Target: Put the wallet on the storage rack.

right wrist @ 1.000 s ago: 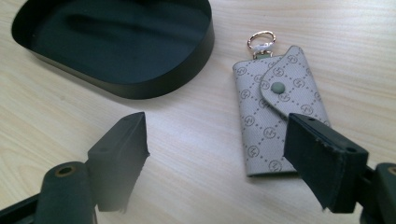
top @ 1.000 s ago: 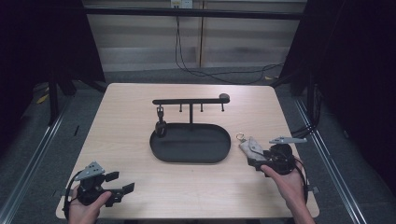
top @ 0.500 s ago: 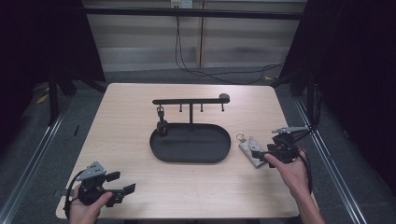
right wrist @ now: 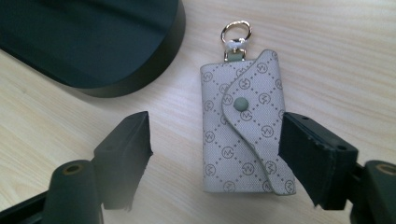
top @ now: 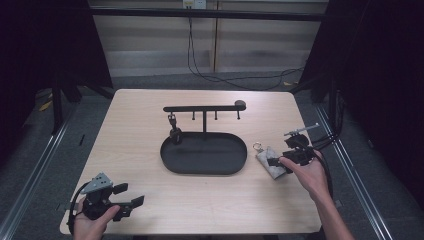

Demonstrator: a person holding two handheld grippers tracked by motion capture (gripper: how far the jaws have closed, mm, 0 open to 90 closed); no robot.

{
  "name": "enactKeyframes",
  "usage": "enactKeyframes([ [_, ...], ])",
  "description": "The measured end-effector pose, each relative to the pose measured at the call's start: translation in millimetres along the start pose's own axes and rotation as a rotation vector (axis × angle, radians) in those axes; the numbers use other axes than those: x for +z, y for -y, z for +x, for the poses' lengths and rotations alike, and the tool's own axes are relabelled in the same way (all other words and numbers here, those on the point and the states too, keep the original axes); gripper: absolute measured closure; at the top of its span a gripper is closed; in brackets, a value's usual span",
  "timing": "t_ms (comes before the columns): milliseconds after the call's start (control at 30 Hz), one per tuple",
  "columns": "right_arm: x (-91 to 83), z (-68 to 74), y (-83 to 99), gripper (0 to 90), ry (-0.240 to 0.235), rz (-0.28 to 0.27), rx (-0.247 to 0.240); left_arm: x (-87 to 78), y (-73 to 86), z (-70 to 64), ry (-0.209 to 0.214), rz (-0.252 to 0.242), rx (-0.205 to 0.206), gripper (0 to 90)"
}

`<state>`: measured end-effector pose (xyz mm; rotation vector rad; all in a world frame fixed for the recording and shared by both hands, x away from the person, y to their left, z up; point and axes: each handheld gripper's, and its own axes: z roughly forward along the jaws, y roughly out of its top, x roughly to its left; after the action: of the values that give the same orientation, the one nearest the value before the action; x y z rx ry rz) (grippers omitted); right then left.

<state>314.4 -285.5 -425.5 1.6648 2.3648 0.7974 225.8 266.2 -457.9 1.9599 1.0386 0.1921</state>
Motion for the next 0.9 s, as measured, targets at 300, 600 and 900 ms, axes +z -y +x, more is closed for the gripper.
enactKeyframes([
  [300,18.0,-2.0,-14.9,22.5,0.02,0.129,-0.034,-0.3,-1.1,0.7,0.006,-0.001,0.005,19.9],
  [600,31.1,-6.8,-23.8,18.7,0.068,0.223,-0.036,-1.9,-1.1,0.9,0.003,-0.015,0.002,20.4],
  [900,41.5,-8.3,-32.3,19.8,0.083,0.28,-0.04,-1.3,-0.9,0.5,0.017,-0.015,0.001,20.3],
])
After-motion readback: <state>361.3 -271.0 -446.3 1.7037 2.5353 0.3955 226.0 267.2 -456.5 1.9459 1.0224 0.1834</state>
